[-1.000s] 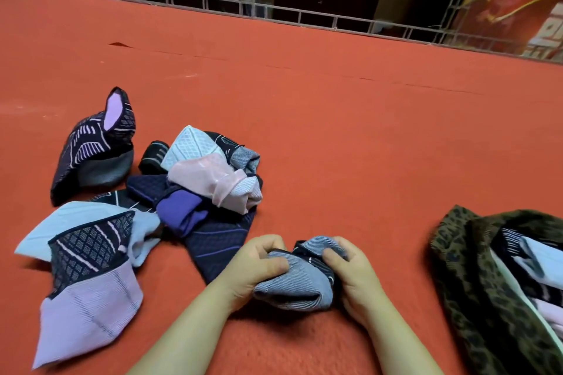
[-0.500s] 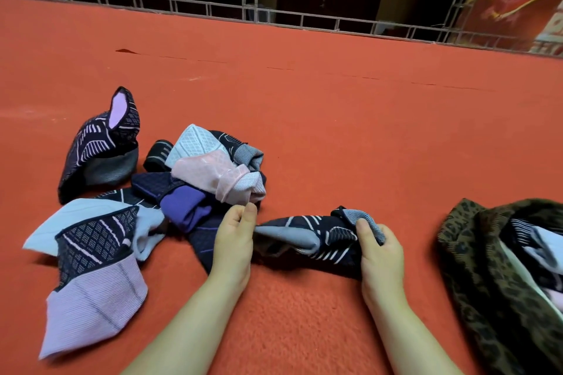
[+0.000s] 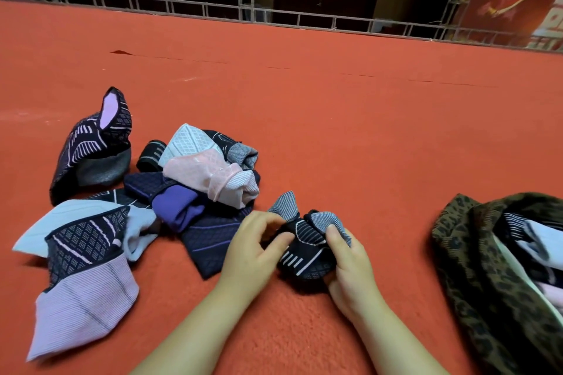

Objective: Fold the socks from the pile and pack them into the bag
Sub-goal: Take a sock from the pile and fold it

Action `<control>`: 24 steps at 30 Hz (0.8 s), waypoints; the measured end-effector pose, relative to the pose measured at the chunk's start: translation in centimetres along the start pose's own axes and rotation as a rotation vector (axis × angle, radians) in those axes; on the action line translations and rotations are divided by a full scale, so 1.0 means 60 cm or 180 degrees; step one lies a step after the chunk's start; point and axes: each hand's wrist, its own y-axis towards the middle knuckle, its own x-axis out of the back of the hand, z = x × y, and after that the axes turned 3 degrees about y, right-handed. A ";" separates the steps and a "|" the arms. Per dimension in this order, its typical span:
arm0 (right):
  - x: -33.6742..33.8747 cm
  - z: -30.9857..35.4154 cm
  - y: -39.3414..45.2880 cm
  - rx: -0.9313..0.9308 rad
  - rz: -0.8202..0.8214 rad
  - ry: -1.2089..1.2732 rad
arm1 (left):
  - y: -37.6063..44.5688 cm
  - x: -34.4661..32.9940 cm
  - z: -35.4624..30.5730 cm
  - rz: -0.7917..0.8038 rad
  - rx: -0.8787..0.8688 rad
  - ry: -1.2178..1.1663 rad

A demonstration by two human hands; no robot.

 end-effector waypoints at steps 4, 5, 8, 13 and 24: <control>-0.003 0.008 -0.008 -0.0504 0.0571 0.0673 | 0.001 -0.002 0.003 0.0386 0.0561 -0.0447; -0.002 0.008 -0.009 -0.0566 0.0613 0.0749 | 0.000 -0.002 0.004 0.0466 0.0628 -0.0516; -0.002 0.011 -0.011 -0.0610 0.0589 0.0845 | 0.003 0.001 0.007 0.0540 0.0780 -0.0575; 0.003 0.021 -0.002 -0.0243 -0.0143 0.0477 | 0.007 0.006 0.010 0.0172 0.0995 -0.0897; 0.037 0.031 0.020 0.0292 -0.0517 -0.0698 | 0.031 0.037 0.012 -0.0215 0.1942 -0.1943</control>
